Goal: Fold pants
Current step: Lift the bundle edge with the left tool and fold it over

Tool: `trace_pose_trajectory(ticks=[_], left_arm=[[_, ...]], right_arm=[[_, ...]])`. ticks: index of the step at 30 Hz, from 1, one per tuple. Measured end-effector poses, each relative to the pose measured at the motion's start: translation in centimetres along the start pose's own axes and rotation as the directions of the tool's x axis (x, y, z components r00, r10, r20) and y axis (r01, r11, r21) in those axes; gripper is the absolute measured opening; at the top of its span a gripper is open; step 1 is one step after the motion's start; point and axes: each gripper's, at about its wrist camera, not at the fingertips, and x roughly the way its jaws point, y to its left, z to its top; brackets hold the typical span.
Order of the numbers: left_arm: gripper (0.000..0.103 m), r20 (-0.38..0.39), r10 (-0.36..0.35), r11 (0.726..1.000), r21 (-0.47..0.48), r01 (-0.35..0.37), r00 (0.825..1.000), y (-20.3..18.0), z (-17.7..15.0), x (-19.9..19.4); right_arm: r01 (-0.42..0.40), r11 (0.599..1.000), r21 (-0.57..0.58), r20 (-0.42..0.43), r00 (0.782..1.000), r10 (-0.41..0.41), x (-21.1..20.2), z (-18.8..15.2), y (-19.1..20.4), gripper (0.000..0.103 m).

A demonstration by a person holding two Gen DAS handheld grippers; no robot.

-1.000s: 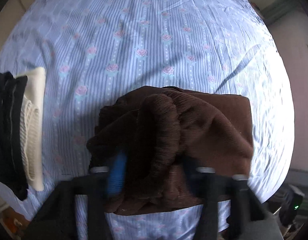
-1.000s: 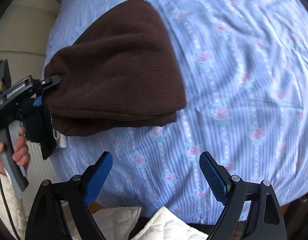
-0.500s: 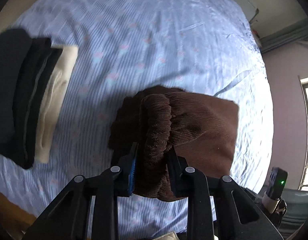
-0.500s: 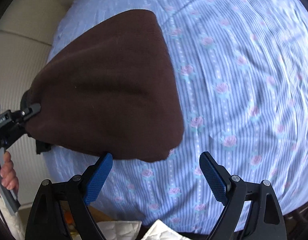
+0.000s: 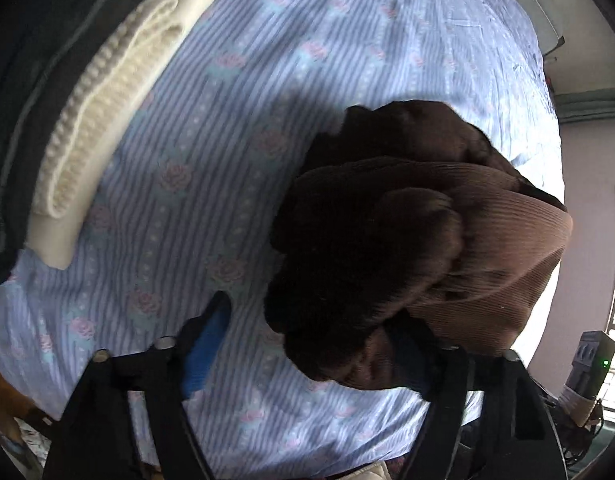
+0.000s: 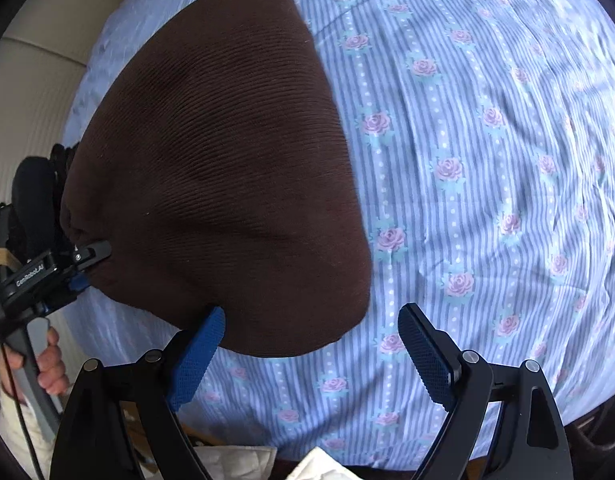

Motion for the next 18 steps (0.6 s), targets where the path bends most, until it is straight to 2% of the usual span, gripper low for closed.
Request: trace_pose_trajectory(ticks=[1,4,9,12,15,17,18], left_arm=[[0.089,-0.002,-0.021,1.000,-0.014,0.021,1.000,0.5,0.0,0.5],[0.092,-0.009,-0.107,0.993,-0.041,0.107,0.994,1.4,0.0,1.8],[0.089,0.000,-0.240,0.968,-0.068,0.240,0.971,2.4,-0.1,3.4],[0.065,-0.001,-0.333,0.939,-0.098,0.331,0.943,2.0,-0.3,3.9],[0.054,-0.004,-0.323,0.944,-0.074,0.322,0.946,0.9,-0.3,2.9],[0.046,-0.010,-0.325,0.945,-0.037,0.324,0.946,-0.1,0.1,1.1],[0.045,-0.001,-0.327,0.945,-0.004,0.327,0.945,-1.0,0.1,-0.3]], right_arm=[[0.005,1.000,-0.003,-0.005,1.000,-0.005,0.1,0.0,0.2,0.090],[0.021,1.000,-0.014,-0.013,1.000,-0.021,0.4,0.0,1.1,0.090],[0.042,0.999,-0.009,-0.020,0.999,-0.042,0.9,-0.4,2.0,0.090],[0.036,0.999,0.015,-0.011,0.999,-0.036,0.6,-0.8,1.8,0.090],[0.021,0.999,0.045,-0.003,1.000,-0.021,0.1,-1.7,1.0,0.090],[0.011,0.998,0.068,0.004,1.000,-0.012,0.1,-2.2,-0.1,0.090],[0.000,0.997,0.082,0.012,1.000,-0.001,-0.1,-2.7,-0.6,0.090]])
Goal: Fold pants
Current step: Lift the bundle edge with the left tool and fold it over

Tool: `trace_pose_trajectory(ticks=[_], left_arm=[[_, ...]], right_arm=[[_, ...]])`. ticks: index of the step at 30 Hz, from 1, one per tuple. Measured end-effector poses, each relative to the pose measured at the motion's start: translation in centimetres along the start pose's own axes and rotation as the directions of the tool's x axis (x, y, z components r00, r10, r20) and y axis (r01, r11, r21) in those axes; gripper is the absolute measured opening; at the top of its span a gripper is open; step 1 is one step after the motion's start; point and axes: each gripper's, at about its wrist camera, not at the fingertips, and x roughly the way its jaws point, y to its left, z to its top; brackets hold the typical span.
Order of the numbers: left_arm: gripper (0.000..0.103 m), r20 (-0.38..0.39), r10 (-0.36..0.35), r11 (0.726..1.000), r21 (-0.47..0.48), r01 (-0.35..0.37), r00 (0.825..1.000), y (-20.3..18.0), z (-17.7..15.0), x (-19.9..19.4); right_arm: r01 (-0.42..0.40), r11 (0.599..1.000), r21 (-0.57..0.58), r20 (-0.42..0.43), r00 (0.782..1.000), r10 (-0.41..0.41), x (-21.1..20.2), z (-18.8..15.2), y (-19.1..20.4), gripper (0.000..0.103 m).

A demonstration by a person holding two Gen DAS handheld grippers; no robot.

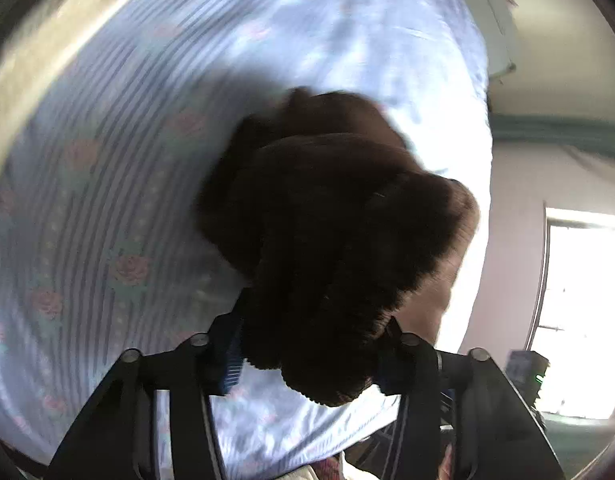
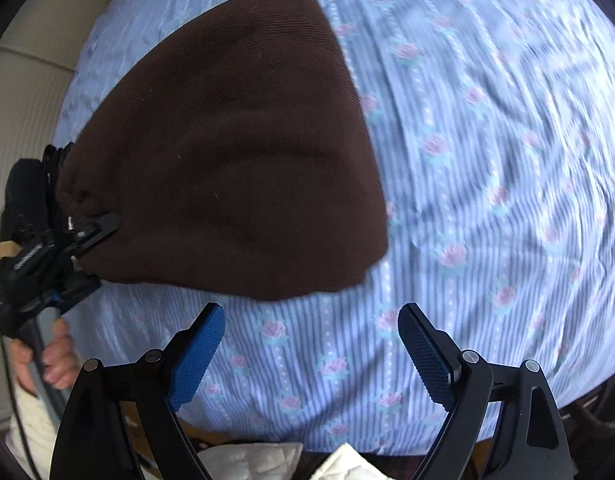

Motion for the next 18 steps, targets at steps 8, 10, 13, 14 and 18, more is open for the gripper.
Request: trace_pose_trajectory(ticks=[8,10,13,14,18], left_arm=[[0.042,0.078,-0.023,0.977,0.211,0.007,0.997,-12.9,3.3,-4.4],[0.042,0.087,-0.036,0.971,0.237,0.014,0.996,-15.6,4.7,-4.8],[0.042,0.088,-0.073,0.960,0.276,0.046,0.993,-20.0,6.7,-4.9],[0.042,0.085,-0.084,0.958,0.280,0.057,0.993,-20.6,6.8,-5.0],[0.042,0.098,-0.096,0.948,0.313,0.061,0.991,-23.1,7.5,-5.2]], right_arm=[[-0.100,0.992,0.072,0.065,0.993,0.096,-0.2,-0.7,-1.2,0.090],[-0.123,0.990,0.064,0.081,0.990,0.117,0.0,-0.3,-0.2,0.090],[-0.115,0.993,0.040,0.116,0.987,0.110,0.5,0.8,1.5,0.090],[-0.085,0.996,0.035,0.141,0.987,0.079,0.6,1.2,2.0,0.090],[-0.016,0.997,0.072,0.199,0.980,0.001,1.3,3.2,2.9,0.090]])
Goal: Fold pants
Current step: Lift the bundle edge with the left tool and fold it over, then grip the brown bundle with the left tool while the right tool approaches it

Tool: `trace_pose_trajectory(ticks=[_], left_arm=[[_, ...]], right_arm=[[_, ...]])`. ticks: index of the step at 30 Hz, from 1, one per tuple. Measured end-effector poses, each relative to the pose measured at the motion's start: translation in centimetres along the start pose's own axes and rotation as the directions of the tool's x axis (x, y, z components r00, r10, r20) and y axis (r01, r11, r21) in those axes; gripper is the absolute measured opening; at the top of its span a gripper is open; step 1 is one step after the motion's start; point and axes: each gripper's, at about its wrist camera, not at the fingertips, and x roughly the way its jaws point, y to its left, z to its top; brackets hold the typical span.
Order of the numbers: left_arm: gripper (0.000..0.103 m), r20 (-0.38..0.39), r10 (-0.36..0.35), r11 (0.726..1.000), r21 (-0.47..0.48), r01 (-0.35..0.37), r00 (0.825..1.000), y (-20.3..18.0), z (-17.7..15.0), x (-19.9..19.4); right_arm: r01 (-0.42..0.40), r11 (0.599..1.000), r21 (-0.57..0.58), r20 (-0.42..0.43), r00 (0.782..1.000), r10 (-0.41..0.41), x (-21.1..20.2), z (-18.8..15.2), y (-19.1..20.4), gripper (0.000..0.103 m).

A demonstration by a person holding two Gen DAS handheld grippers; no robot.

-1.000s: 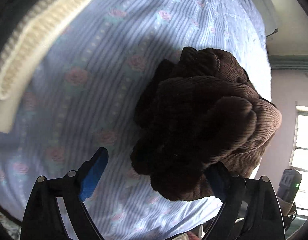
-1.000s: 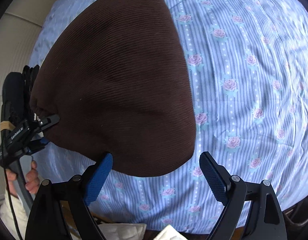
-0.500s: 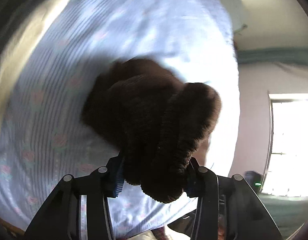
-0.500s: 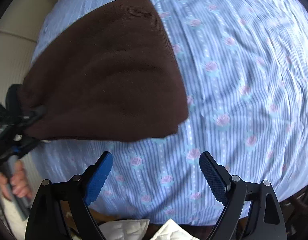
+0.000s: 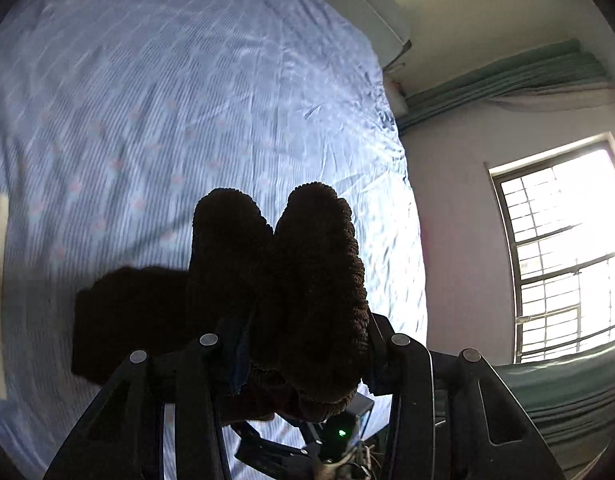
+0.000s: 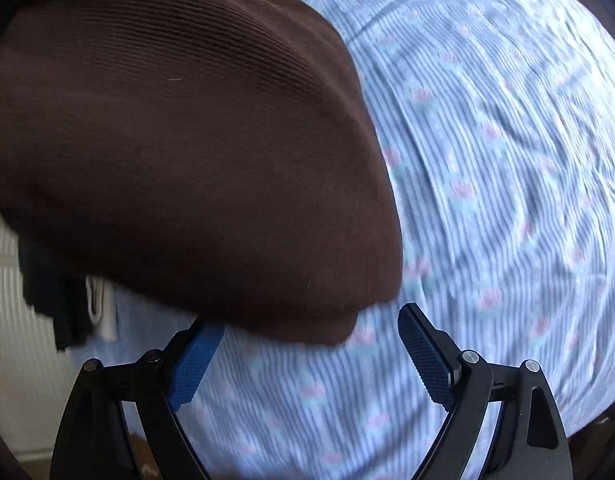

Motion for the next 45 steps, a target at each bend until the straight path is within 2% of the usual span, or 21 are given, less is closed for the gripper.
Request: trace_pose_trajectory(ticks=[3,5,8,11,16,19,22,24,28,31,35,37,41,45], left_arm=[[0.042,-0.009,0.020,0.999,0.026,-0.019,1.000,0.7,0.1,-0.1],[0.042,-0.015,0.022,1.000,0.018,-0.022,1.000,1.9,-0.8,-0.4],[0.041,-0.060,0.049,0.998,-0.022,-0.051,0.997,5.3,-2.0,0.2],[0.041,-0.126,0.071,0.994,-0.068,-0.080,0.989,8.5,-4.1,2.3],[0.040,-0.165,0.118,0.981,-0.133,-0.141,0.979,12.9,-5.9,3.8],[0.040,-0.187,0.184,0.978,-0.064,-0.199,0.965,13.6,-6.8,3.4],[0.039,-0.194,0.238,0.969,-0.012,-0.245,0.952,14.0,-7.4,3.2],[0.039,-0.204,0.263,0.963,-0.004,-0.270,0.943,14.7,-7.7,3.4],[0.040,-0.221,0.281,0.956,-0.016,-0.292,0.934,15.7,-8.4,4.2],[0.053,-0.234,0.310,0.947,-0.006,-0.320,0.922,16.2,-8.9,5.2],[0.062,-0.244,0.317,0.944,-0.017,-0.331,0.917,17.2,-9.5,5.7],[0.069,-0.243,0.349,0.934,0.008,-0.358,0.905,17.5,-9.7,6.0],[0.074,-0.253,0.361,0.927,-0.005,-0.374,0.898,18.5,-9.8,6.7],[0.080,-0.244,0.405,0.912,0.037,-0.409,0.881,18.5,-9.6,7.2]], right_arm=[[0.089,0.996,-0.009,0.073,0.993,-0.088,-1.4,0.9,0.0,0.089],[0.103,0.994,0.024,0.131,0.986,-0.105,-3.4,0.9,-1.1,0.089],[0.153,0.982,0.111,0.221,0.960,-0.174,-6.3,1.0,-4.0,0.089],[0.171,0.970,0.173,0.170,0.965,-0.201,-5.6,1.9,-6.0,0.089],[0.229,0.970,0.086,0.094,0.967,-0.237,-3.3,1.5,-5.5,0.089],[0.271,0.963,0.001,0.087,0.959,-0.270,-2.7,0.8,-4.3,0.089],[0.256,0.966,-0.022,0.062,0.965,-0.254,-2.8,0.8,-4.4,0.089],[0.252,0.967,-0.040,0.030,0.967,-0.251,-2.5,0.2,-3.9,0.089],[0.257,0.964,-0.065,0.021,0.966,-0.257,-1.9,-0.1,-3.9,0.089],[0.252,0.966,-0.061,-0.001,0.968,-0.252,-1.3,-0.1,-4.5,0.089],[0.257,0.963,-0.082,-0.033,0.965,-0.260,-0.3,-0.1,-5.0,0.089],[0.257,0.963,-0.086,-0.039,0.965,-0.261,-0.3,-0.3,-4.9,0.089],[0.257,0.962,-0.095,-0.054,0.963,-0.263,-0.1,-0.2,-4.8,0.089],[0.263,0.959,-0.103,-0.064,0.961,-0.270,-1.0,-0.4,-4.6,0.089]])
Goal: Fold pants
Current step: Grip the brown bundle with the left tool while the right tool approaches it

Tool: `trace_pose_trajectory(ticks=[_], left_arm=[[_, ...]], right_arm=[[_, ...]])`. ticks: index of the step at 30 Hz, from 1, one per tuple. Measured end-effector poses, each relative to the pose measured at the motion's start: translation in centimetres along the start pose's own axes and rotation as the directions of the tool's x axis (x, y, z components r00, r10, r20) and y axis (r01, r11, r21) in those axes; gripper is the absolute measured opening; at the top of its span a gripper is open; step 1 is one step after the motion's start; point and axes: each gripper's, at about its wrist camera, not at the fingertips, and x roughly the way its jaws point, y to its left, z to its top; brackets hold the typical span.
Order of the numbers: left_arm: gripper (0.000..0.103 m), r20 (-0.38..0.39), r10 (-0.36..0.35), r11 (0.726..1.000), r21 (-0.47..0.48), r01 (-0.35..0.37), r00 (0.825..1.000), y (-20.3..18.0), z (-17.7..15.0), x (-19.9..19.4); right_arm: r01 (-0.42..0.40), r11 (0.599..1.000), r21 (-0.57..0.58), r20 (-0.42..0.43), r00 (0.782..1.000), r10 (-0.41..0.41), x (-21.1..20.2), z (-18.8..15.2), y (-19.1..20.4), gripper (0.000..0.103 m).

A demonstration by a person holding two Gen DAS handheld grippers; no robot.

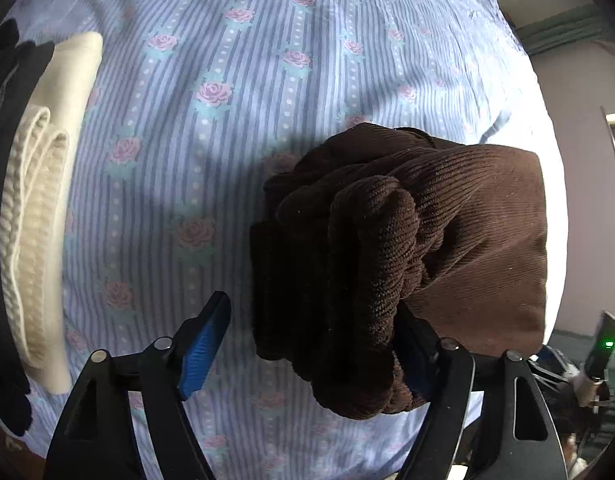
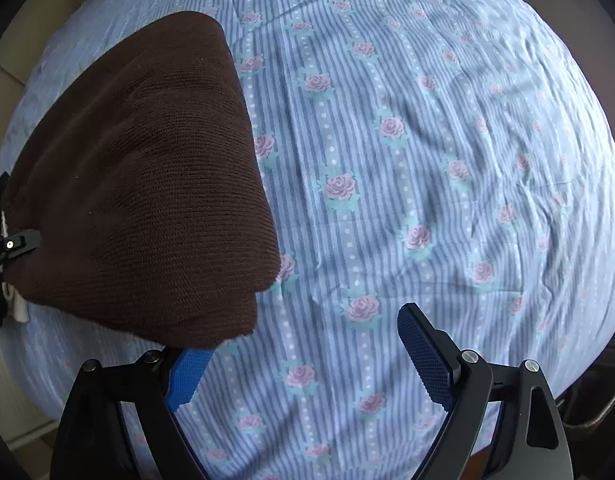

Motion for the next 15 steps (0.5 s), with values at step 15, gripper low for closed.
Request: trace_pose_trajectory(ticks=[15], left_arm=[[0.085,-0.014,-0.101,0.994,-0.047,0.100,0.995,0.7,-0.2,1.5]], right_arm=[[-0.104,0.986,-0.130,0.171,0.977,0.126,-4.7,4.2,3.3,0.089]])
